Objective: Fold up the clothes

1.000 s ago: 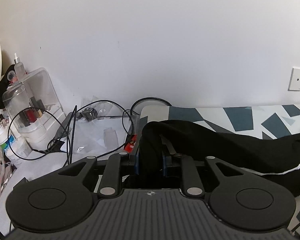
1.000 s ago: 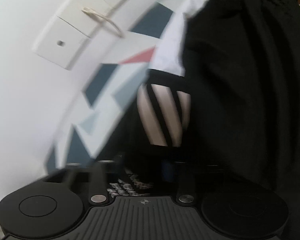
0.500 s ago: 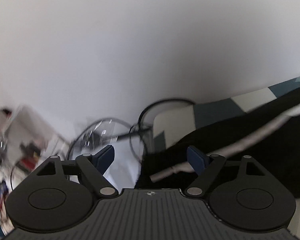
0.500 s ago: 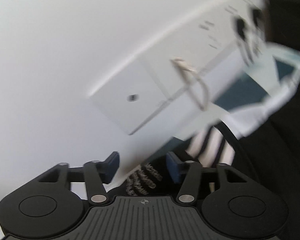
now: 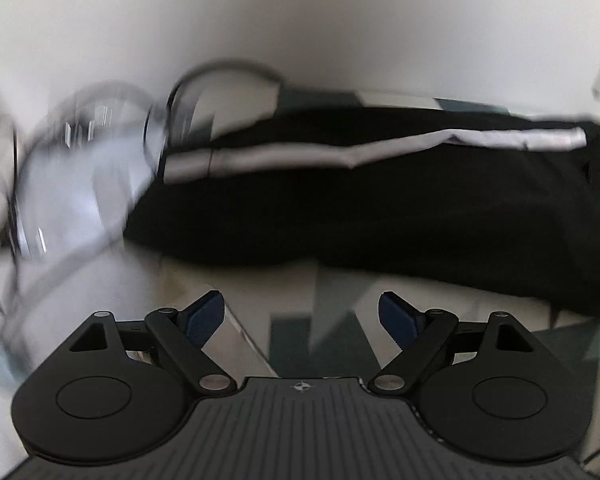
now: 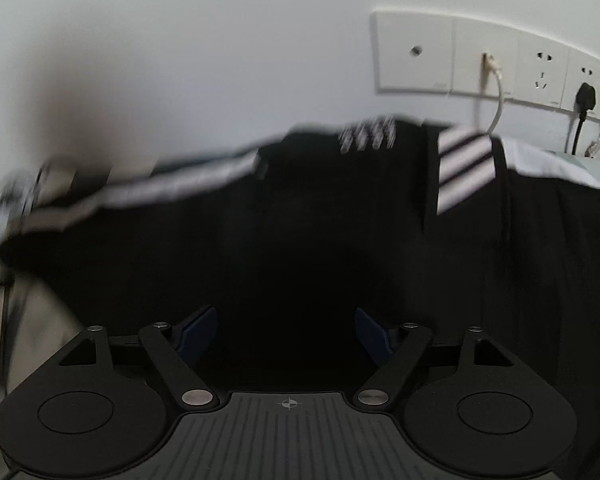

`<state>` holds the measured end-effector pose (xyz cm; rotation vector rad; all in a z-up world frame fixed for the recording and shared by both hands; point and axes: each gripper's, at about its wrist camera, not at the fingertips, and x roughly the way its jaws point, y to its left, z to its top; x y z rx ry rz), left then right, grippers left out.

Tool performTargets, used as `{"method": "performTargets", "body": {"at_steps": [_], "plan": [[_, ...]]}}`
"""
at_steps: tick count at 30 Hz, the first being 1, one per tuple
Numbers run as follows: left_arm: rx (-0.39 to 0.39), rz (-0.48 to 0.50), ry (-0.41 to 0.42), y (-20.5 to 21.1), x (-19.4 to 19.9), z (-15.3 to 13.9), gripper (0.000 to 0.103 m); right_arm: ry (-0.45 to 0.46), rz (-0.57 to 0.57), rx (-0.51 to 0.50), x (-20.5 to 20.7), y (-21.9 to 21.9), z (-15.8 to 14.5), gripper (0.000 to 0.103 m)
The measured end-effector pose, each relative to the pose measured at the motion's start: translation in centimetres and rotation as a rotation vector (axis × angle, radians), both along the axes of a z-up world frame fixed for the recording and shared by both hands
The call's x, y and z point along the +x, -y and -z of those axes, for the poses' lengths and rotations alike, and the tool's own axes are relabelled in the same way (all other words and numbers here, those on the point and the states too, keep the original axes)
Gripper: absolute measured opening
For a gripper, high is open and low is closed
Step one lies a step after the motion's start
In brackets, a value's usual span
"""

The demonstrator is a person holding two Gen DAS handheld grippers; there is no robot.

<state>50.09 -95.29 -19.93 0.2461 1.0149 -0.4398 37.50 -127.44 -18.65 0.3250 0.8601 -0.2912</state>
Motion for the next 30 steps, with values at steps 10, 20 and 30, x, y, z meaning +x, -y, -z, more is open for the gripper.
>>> {"method": "performTargets", "body": {"at_steps": [10,20,30], "plan": [[-0.233,-0.330,-0.081,-2.4,4.2,1.7,0.086,-0.055,0.170,-0.070,-1.6,-1.6,2.8,0.047],[-0.255,-0.372,-0.022,-3.6,1.9,1.2,0.005,0.028,0.306,0.149,-4.5,-0.2,1.9,0.005],[0.031,-0.144,0.108,-4.5,-3.9,-1.4,0.054,-0.085,0.239,0.220,-6.8,-2.7,0.1,0.036]]}}
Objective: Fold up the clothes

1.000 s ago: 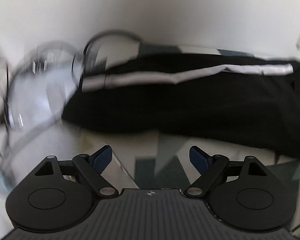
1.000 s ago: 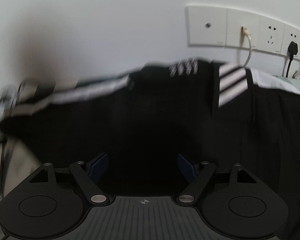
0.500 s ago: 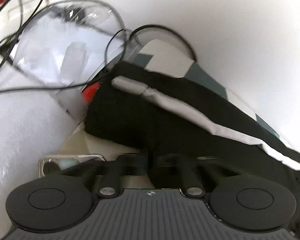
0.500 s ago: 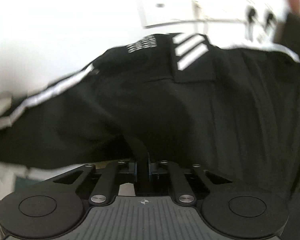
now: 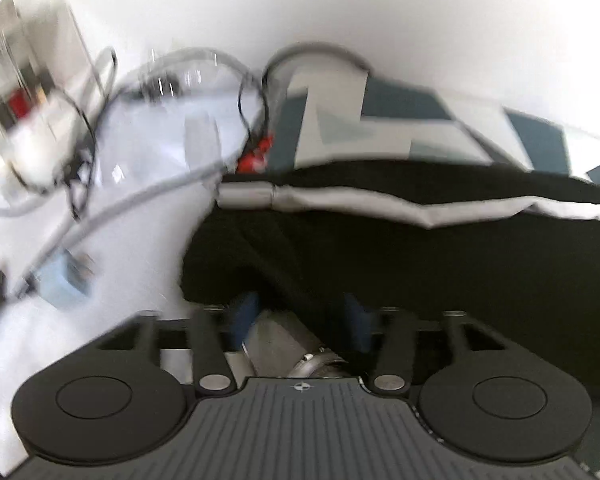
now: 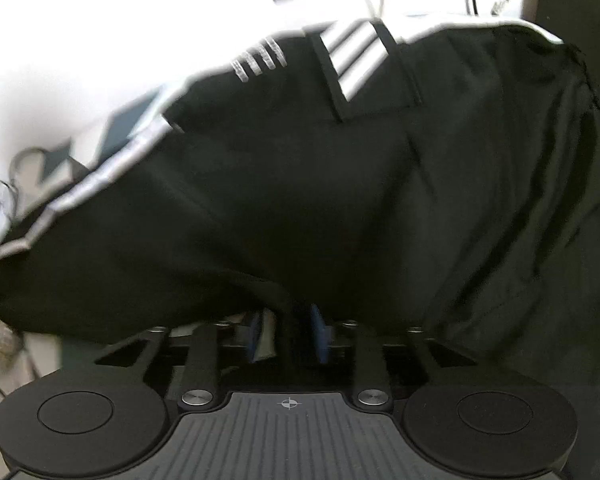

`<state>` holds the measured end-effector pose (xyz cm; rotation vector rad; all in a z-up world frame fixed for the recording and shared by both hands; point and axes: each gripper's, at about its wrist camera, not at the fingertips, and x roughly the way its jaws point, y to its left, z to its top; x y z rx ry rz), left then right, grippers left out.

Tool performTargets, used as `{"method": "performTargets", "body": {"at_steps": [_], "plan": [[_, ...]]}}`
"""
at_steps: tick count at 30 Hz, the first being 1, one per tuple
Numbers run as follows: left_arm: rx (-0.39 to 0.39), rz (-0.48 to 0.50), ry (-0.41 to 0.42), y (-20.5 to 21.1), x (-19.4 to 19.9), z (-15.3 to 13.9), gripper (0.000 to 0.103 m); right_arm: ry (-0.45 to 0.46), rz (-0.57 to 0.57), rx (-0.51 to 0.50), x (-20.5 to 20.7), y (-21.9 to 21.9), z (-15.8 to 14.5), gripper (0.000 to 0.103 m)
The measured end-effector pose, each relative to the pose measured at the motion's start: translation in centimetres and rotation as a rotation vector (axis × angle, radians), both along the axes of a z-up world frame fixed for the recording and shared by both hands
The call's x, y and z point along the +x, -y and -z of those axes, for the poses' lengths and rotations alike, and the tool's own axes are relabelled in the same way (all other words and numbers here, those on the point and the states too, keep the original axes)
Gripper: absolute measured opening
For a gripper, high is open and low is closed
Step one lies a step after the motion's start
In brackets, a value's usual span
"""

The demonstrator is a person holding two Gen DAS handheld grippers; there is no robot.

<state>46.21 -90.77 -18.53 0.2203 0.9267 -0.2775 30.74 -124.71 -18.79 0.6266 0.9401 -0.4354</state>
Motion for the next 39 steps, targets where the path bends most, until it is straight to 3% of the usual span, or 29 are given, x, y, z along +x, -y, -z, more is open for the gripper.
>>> {"method": "performTargets", "body": {"at_steps": [1,3,5,7,12,14,19,21,23,24,25,27,31,36,39], "plan": [[-0.025,0.019,0.024,-0.2,-0.5,-0.9,0.054,0.043,-0.015,-0.017,0.4,-0.1,-1.2,0.038],[-0.085,0.084,0.024,0.1,-0.8,-2.1,0.053,0.125,-0.047,-0.048,1.3,-0.2,-3.5,0.055],[-0.089,0.154,0.043,1.8,-0.7,-2.4,0.053,0.181,-0.087,-0.058,3.4,0.2,-4.7,0.059],[-0.024,0.189,0.064,4.1,-0.3,-1.4,0.053,0.203,-0.122,-0.105,6.1,0.8,-4.5,0.060],[0.136,0.212,-0.003,8.0,1.9,3.1,0.053,0.050,-0.225,-0.231,12.5,1.6,-0.1,0.058],[0.175,0.222,0.047,8.6,2.0,3.6,0.053,0.008,-0.237,-0.245,14.2,2.1,1.5,0.058],[0.220,0.191,0.091,10.2,6.1,4.0,0.052,0.010,-0.288,-0.269,17.6,3.0,2.4,0.063],[0.192,0.126,0.124,10.9,8.9,2.6,0.045,0.018,-0.290,-0.272,19.8,3.9,2.2,0.061],[0.164,0.060,0.157,11.6,11.7,1.3,0.044,0.074,-0.232,-0.275,21.4,5.4,1.3,0.057],[0.124,0.002,0.215,11.5,12.2,-0.1,0.052,0.129,-0.169,-0.277,21.8,6.2,0.4,0.059],[0.080,-0.045,0.277,11.3,12.4,-1.6,0.068,0.178,-0.114,-0.271,22.0,6.9,-0.5,0.061],[0.037,-0.076,0.329,11.2,12.0,-3.0,0.080,0.243,-0.035,-0.230,21.9,7.9,-1.7,0.064],[0.085,0.060,0.241,12.1,9.3,-2.2,0.080,0.257,-0.022,-0.215,19.8,7.9,-2.1,0.064],[0.082,0.280,0.133,13.5,2.5,0.1,0.080,0.241,0.027,-0.207,10.7,8.1,-1.7,0.069],[0.137,0.460,0.148,16.0,-1.7,1.2,0.081,0.181,0.112,-0.244,3.5,8.9,-1.8,0.073]]}}
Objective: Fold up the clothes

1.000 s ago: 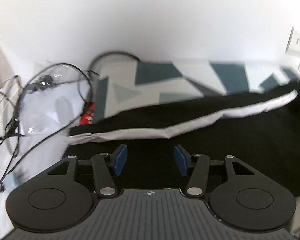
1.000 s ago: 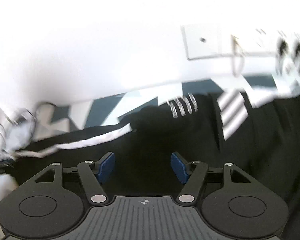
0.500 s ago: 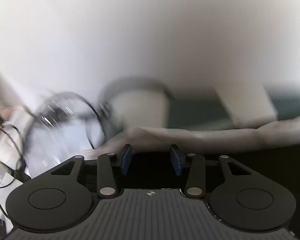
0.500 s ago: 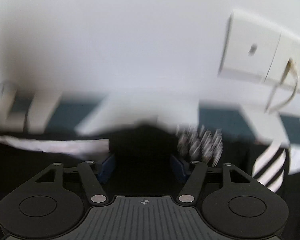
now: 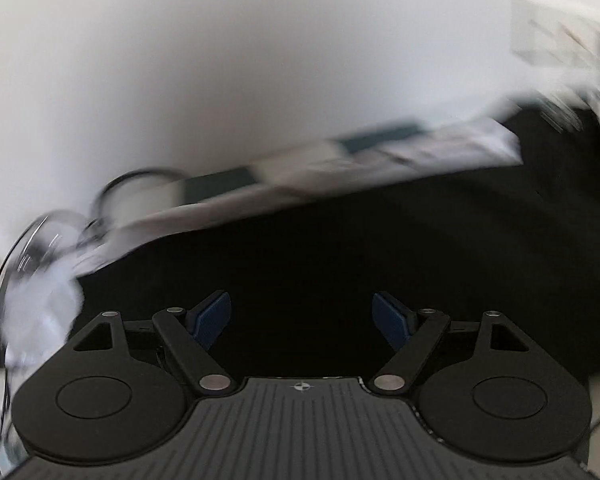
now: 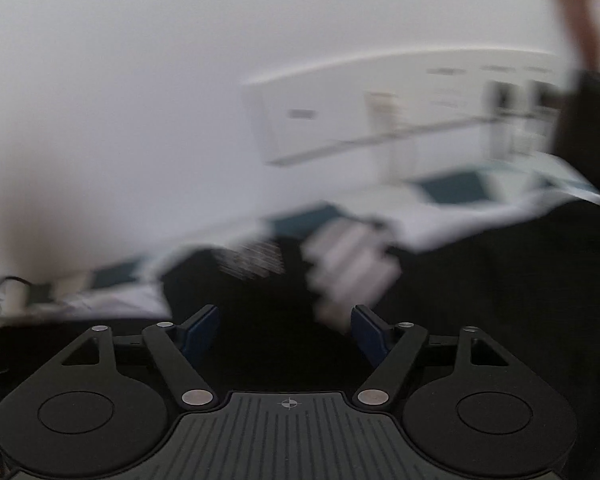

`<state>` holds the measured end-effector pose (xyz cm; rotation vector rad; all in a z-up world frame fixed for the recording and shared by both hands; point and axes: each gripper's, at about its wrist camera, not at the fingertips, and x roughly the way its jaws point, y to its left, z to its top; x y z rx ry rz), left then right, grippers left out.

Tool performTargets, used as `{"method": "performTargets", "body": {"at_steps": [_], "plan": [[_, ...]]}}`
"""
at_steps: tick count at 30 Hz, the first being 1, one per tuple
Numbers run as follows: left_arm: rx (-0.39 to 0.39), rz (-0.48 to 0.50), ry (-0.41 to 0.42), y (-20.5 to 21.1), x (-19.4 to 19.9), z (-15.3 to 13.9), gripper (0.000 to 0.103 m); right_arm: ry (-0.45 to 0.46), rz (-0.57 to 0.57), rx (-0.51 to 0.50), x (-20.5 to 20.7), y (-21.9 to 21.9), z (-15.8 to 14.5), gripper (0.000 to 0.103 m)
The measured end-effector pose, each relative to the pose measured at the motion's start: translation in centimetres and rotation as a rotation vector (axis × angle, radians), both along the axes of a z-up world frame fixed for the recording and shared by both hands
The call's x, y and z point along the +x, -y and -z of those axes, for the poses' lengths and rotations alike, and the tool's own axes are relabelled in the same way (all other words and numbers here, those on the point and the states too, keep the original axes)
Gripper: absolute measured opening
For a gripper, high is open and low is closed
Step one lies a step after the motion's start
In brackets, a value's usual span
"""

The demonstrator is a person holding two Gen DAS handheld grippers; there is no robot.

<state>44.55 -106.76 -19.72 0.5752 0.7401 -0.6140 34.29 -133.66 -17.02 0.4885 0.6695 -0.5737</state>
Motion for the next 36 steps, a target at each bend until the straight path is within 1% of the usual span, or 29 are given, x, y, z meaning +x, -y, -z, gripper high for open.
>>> {"method": "performTargets", "body": {"at_steps": [1,2,4,5,7,9,10,11,14,15,17,19,20,22,23,25,26,27,28,29,31,32,35,36], "plan": [[0.036,0.055,0.021,0.8,-1.2,0.6,0.081,-0.036,0.034,-0.014,-2.0,0.2,0.2,0.074],[0.049,0.059,0.019,1.0,-1.3,1.0,0.081,-0.074,0.061,-0.023,-3.9,0.4,0.6,0.074],[0.076,0.069,0.014,1.4,-1.7,1.7,0.081,-0.162,0.079,-0.002,-6.5,1.0,2.3,0.074],[0.089,0.073,0.012,1.5,-1.8,2.1,0.081,-0.204,0.087,0.014,-7.2,1.3,3.2,0.074],[0.078,0.051,-0.005,1.2,-1.4,2.2,0.081,-0.277,0.090,0.036,-8.1,1.7,4.8,0.074],[0.095,0.028,-0.036,1.2,-1.3,2.0,0.081,-0.304,0.076,0.002,-8.9,1.2,5.6,0.080],[0.103,0.016,-0.051,1.2,-1.3,1.9,0.081,-0.319,0.067,-0.005,-9.1,1.0,5.6,0.081],[0.101,0.016,-0.062,1.4,-1.5,1.5,0.081,-0.311,0.075,-0.001,-9.4,1.2,5.5,0.081],[0.015,0.049,-0.079,4.2,-2.7,-0.4,0.081,-0.226,0.179,0.018,-10.2,4.1,4.1,0.081],[-0.014,0.061,-0.085,5.1,-3.1,-1.1,0.081,-0.207,0.217,0.014,-10.0,5.6,3.7,0.081],[-0.060,0.100,-0.089,8.5,-3.8,-1.8,0.081,-0.173,0.263,0.002,-9.4,9.1,3.0,0.081],[-0.081,0.126,-0.086,12.1,-4.4,-1.7,0.082,-0.181,0.283,-0.038,-8.0,12.7,2.9,0.081],[-0.090,0.136,-0.087,13.7,-4.6,-1.6,0.083,-0.192,0.278,-0.059,-7.0,14.4,3.1,0.084],[-0.089,0.138,-0.067,16.8,-4.5,-1.3,0.083,-0.247,0.248,-0.090,-5.1,17.5,4.0,0.084],[-0.085,0.124,-0.043,17.8,-4.2,-0.9,0.083,-0.271,0.247,-0.103,-4.5,18.7,4.6,0.084],[-0.069,0.082,-0.004,19.9,-3.2,-0.1,0.083,-0.293,0.260,-0.097,-3.6,21.4,5.6,0.081],[-0.058,0.045,-0.003,20.8,-2.3,0.4,0.083,-0.295,0.266,-0.090,-3.3,22.7,6.1,0.085],[-0.046,0.007,-0.002,21.6,-1.4,0.9,0.083,-0.277,0.269,-0.080,-3.2,23.9,6.4,0.088],[-0.034,-0.030,-0.001,22.4,-0.4,1.5,0.083,-0.262,0.267,-0.081,-3.1,24.8,6.5,0.088],[-0.024,-0.054,-0.004,22.8,0.4,2.0,0.084,-0.249,0.264,-0.083,-2.9,25.6,6.7,0.091],[-0.046,-0.083,0.020,23.6,1.4,2.5,0.088,-0.222,0.256,-0.064,-2.6,27.3,6.8,0.091],[-0.049,-0.095,0.032,24.1,1.8,2.6,0.088,-0.213,0.249,-0.055,-2.3,27.9,6.9,0.093],[-0.049,-0.131,0.057,25.4,3.0,2.8,0.090,-0.206,0.213,-0.077,-1.0,29.2,6.9,0.093],[-0.048,-0.142,0.062,25.7,3.5,2.9,0.095,-0.202,0.205,-0.085,-0.5,29.5,7.0,0.093]]}}
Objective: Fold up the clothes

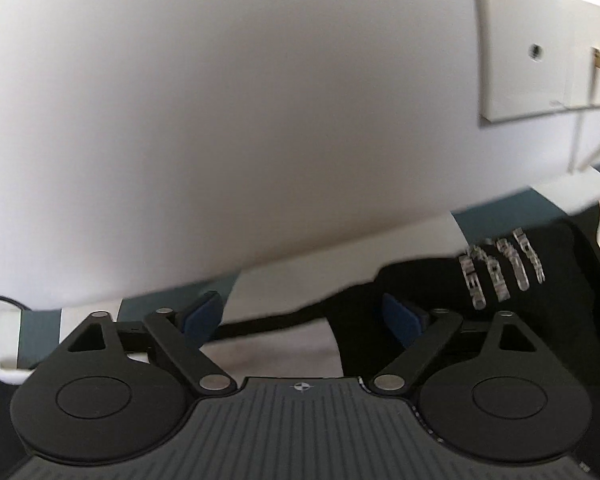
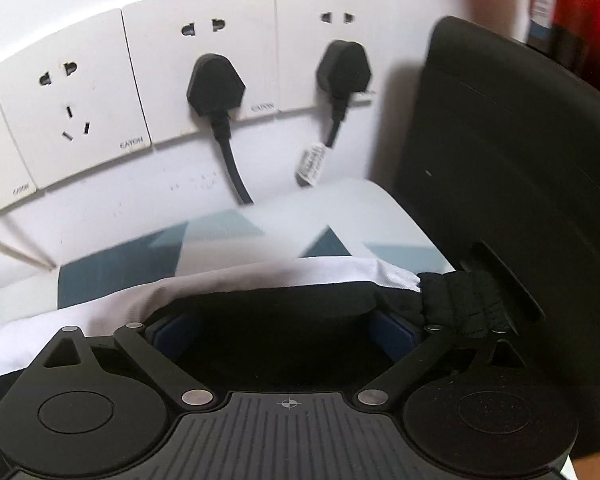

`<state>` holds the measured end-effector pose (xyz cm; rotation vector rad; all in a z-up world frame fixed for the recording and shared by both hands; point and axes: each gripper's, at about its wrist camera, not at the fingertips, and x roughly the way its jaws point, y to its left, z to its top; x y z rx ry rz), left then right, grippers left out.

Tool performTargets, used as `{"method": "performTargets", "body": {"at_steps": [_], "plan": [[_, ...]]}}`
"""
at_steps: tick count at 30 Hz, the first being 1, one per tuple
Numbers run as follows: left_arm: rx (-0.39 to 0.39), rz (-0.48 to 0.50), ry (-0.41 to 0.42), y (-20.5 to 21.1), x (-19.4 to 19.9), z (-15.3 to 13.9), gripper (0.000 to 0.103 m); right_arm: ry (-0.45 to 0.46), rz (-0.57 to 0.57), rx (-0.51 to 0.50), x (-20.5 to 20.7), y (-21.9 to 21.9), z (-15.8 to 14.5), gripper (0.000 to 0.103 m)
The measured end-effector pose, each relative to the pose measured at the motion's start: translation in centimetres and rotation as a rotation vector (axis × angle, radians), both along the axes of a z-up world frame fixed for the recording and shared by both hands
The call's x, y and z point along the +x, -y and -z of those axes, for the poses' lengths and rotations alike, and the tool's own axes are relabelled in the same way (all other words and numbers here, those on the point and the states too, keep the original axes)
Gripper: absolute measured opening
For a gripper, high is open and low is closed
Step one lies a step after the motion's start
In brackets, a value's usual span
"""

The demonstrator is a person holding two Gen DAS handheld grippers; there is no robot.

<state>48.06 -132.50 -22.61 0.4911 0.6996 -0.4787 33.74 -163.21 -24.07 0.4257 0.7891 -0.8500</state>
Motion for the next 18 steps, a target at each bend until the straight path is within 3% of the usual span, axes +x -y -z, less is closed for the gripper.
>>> {"method": "performTargets", "body": {"at_steps": [2,5,9,11,18], "plan": [[-0.003,-0.036,-0.023,0.1,1.0,0.0,0.102,0.007,-0.009,-0.008,0.7,0.5,0.1,0.094],[-0.019,-0.082,-0.092,-0.5,2.1,-0.4,0.102,0.006,-0.005,-0.004,1.4,0.9,0.1,0.093],[0.000,-0.045,-0.051,-3.4,-0.5,-2.5,0.101,0.017,0.018,0.022,0.8,0.5,-0.4,0.097],[-0.020,-0.010,-0.029,-5.5,-2.5,-4.1,0.101,0.069,0.026,0.043,-1.0,-0.5,-1.5,0.099],[-0.260,0.027,-0.068,-17.4,-12.8,-8.1,0.102,0.269,0.029,0.239,-10.4,-8.8,-5.0,0.102]]}}
